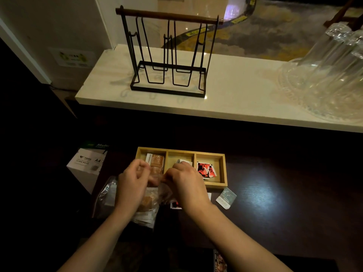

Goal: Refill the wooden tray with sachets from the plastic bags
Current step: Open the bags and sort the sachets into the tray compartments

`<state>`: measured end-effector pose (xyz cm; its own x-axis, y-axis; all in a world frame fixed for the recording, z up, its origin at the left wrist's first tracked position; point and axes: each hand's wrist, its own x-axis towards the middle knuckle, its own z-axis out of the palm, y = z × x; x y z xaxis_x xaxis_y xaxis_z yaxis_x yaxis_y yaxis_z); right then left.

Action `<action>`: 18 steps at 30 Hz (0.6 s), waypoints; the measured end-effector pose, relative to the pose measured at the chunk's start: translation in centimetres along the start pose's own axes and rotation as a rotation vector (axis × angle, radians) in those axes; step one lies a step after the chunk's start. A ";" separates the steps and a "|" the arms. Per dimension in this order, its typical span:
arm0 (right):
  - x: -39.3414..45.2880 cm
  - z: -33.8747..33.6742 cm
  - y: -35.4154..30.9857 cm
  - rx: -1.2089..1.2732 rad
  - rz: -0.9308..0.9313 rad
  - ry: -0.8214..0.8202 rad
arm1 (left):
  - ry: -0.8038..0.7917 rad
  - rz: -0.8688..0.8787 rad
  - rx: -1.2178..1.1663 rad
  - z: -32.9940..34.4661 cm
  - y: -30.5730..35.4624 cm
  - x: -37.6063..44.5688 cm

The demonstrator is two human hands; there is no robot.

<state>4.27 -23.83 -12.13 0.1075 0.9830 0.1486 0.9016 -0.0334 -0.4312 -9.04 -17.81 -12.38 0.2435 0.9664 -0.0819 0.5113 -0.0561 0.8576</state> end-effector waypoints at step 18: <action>2.7 -5.3 6.0 0.552 0.071 0.060 | -0.288 -0.685 -0.657 1.6 -5.8 1.5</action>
<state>12.20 -22.32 -9.63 0.1978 0.9694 0.1454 0.5396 0.0161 -0.8418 -10.33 -16.47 -18.26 0.3019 0.6352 -0.7109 0.0795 0.7263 0.6827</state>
